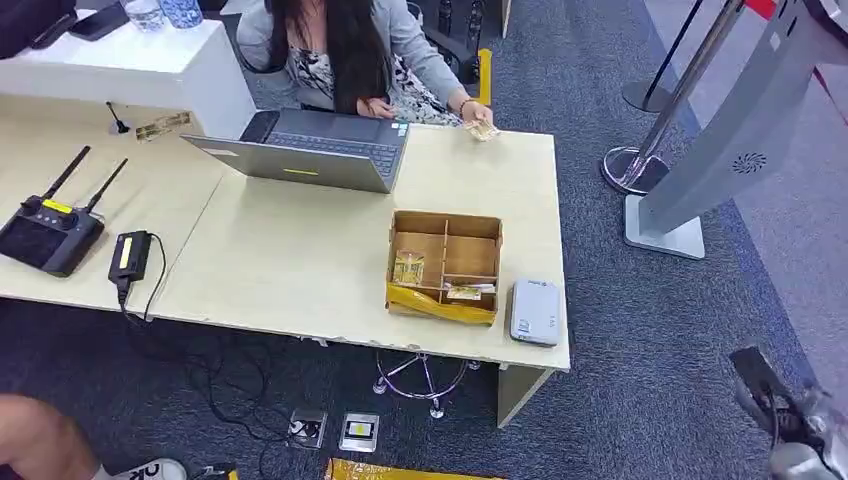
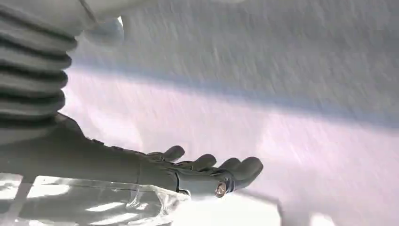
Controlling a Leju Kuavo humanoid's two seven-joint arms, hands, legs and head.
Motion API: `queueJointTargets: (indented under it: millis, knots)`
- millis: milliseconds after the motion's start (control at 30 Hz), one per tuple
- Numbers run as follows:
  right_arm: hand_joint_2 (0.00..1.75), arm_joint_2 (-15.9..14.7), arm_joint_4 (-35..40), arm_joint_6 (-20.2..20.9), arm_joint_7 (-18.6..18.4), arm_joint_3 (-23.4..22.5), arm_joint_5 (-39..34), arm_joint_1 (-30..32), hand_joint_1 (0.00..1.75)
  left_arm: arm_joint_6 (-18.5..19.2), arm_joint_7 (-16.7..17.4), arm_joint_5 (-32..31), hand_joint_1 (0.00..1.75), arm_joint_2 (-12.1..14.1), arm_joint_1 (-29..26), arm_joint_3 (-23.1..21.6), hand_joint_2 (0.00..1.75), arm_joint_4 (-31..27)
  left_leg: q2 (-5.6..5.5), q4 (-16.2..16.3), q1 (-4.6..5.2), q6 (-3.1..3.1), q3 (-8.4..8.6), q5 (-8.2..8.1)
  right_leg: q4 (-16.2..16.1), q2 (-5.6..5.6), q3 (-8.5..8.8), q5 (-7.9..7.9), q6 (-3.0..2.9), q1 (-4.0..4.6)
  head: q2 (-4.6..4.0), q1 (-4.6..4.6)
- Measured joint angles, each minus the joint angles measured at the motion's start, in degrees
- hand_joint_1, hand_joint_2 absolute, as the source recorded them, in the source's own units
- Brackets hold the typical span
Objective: Pass the card to the sensor for recognition and then transmit it.
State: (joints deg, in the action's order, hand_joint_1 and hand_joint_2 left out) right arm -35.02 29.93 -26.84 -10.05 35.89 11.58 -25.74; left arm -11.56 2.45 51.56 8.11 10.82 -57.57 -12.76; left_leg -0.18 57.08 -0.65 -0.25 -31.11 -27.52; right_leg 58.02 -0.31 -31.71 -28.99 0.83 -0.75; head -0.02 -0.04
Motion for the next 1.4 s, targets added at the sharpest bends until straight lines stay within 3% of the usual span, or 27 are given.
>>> queueJointTargets:
  millis: [67, 200, 367, 467, 767, 933, 1400]
  knots:
    - [1.75, -1.33, 5.51, 0.80, -4.20, -0.02, 7.64, -1.46, 0.00, -0.24, 0.00, -0.26, 0.00, 0.00, 0.02, 0.00, 0.00, 0.00, 0.00, 0.00, 0.00, -0.02, 0.00, 0.02, 0.04, 0.01, 0.01, 0.01, 0.00, 0.00, 0.00, -0.02]
    - [1.75, -2.12, 19.62, 8.45, -9.86, 0.07, 21.65, -6.63, 0.00, 0.09, 0.57, -1.00, 0.00, -0.07, 0.40, 0.00, 0.00, 0.00, 0.05, 0.00, -0.02, -0.06, 0.01, 0.09, 0.07, 0.05, -0.10, 0.10, -0.11, 0.02, 0.00, -0.02]
    - [1.75, -0.59, 32.09, 14.40, -11.27, 1.31, 29.30, -11.78, 0.00, 0.35, 1.07, -1.55, 0.00, -0.35, 0.70, -0.02, 0.00, -0.02, -0.19, -0.01, -0.07, -0.10, -0.11, 0.24, 0.12, -0.20, -0.12, 0.10, -0.11, 0.07, 0.00, -0.02]
    - [1.75, 1.51, 36.23, 14.91, -11.51, 2.89, 32.59, -13.49, 0.00, 0.33, 1.09, -1.70, 0.00, -0.50, 1.00, -0.02, 0.00, -0.04, -0.20, -0.01, -0.07, -0.11, -0.09, 0.25, 0.12, -0.21, -0.14, 0.10, -0.12, 0.08, 0.00, -0.04]
    - [1.75, 4.05, 42.72, 14.86, -10.46, 6.19, 35.00, -15.56, 0.00, 0.33, 1.25, -1.77, 0.00, -0.83, 1.08, -0.04, 0.00, -0.07, -0.30, -0.01, -0.05, -0.12, -0.20, 0.25, 0.12, -0.26, -0.21, 0.10, -0.13, 0.05, 0.00, -0.02]
    - [1.75, 7.85, 43.92, 14.58, -9.63, 9.75, 37.81, -16.60, 0.00, 0.79, 2.12, -2.36, 0.00, -1.07, 1.19, -0.04, 0.00, -0.09, -0.30, 0.00, -0.08, -0.14, -0.20, 0.26, 0.12, -0.28, -0.25, 0.10, -0.13, 0.09, 0.00, -0.02]
    - [1.75, 18.08, 43.31, 10.69, -5.76, 15.82, 36.19, -17.11, 0.00, 0.81, 2.89, -2.38, 0.00, -1.49, 1.62, -0.09, 0.00, -0.09, -0.28, -0.01, -0.10, -0.17, -0.26, 0.28, 0.14, -0.24, -0.33, 0.09, -0.16, 0.11, 0.00, 0.00]
